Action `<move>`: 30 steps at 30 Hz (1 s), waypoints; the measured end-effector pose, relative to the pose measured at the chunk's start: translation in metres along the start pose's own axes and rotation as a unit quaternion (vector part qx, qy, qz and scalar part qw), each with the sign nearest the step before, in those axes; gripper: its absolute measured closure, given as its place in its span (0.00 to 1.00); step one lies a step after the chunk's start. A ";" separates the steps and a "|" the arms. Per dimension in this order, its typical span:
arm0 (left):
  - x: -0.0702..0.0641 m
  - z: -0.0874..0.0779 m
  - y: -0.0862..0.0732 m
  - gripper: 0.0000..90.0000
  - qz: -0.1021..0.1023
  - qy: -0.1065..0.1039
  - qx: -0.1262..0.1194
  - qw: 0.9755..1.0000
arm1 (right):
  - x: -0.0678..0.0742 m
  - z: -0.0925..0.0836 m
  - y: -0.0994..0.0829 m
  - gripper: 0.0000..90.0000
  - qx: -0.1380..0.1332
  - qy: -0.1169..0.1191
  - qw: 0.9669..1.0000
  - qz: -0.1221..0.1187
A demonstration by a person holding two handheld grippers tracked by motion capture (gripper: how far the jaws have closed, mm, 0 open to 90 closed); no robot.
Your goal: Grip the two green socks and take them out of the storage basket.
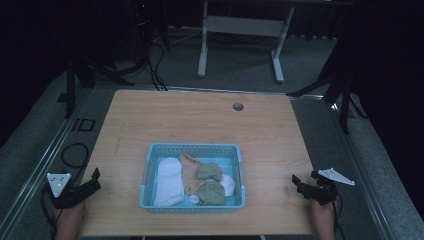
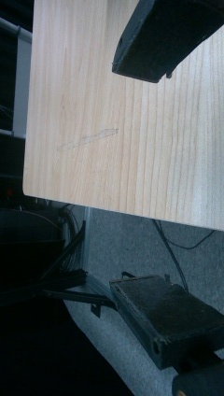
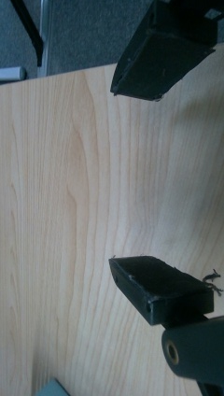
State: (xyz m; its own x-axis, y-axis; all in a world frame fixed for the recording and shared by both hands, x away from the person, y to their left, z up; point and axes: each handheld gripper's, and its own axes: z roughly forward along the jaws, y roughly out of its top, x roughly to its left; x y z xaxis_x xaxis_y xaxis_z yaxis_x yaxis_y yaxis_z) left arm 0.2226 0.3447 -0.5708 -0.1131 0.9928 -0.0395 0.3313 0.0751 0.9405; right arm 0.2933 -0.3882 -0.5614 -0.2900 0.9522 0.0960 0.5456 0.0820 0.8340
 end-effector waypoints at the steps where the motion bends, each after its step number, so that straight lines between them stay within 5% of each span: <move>1: 0.000 0.000 0.000 0.00 0.000 0.000 0.000 1.000 | 0.000 0.000 0.000 0.15 0.001 0.006 1.000 0.000; 10: 0.000 0.000 0.000 0.00 0.000 0.002 0.001 1.000 | -0.004 -0.004 -0.002 0.14 -0.004 0.068 0.997 -0.019; 13: 0.000 0.000 0.000 0.00 0.000 0.002 0.001 1.000 | -0.002 -0.005 -0.001 0.14 0.026 0.127 0.990 -0.054; 14: 0.000 0.000 0.000 0.00 0.000 0.002 0.001 1.000 | -0.002 -0.005 -0.001 0.14 0.026 0.127 0.990 -0.054; 15: 0.000 0.001 0.000 0.00 0.000 0.002 0.002 1.000 | 0.000 -0.008 -0.002 0.14 0.037 0.161 0.983 -0.079; 18: 0.000 0.001 0.000 0.00 0.000 0.002 0.002 1.000 | 0.003 -0.011 -0.001 0.14 0.066 0.182 0.975 -0.109; 19: 0.000 0.001 0.000 0.00 0.000 0.002 0.002 1.000 | 0.003 -0.011 -0.001 0.14 0.066 0.182 0.975 -0.109; 27: 0.000 0.001 0.000 0.00 0.001 0.001 0.005 1.000 | 0.018 -0.018 0.018 0.13 0.157 0.210 0.946 -0.189; 30: 0.000 0.001 0.000 0.00 0.001 0.000 0.004 1.000 | 0.021 -0.017 0.024 0.13 0.183 0.222 0.937 -0.198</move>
State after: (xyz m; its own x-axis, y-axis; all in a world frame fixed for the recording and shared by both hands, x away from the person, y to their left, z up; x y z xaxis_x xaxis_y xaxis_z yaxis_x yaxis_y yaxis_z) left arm 0.2235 0.3447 -0.5706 -0.1125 0.9929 -0.0379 0.3395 0.0743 0.9377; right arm 0.2867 -0.3710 -0.5299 -0.7811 0.6160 0.1022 0.5350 0.5759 0.6181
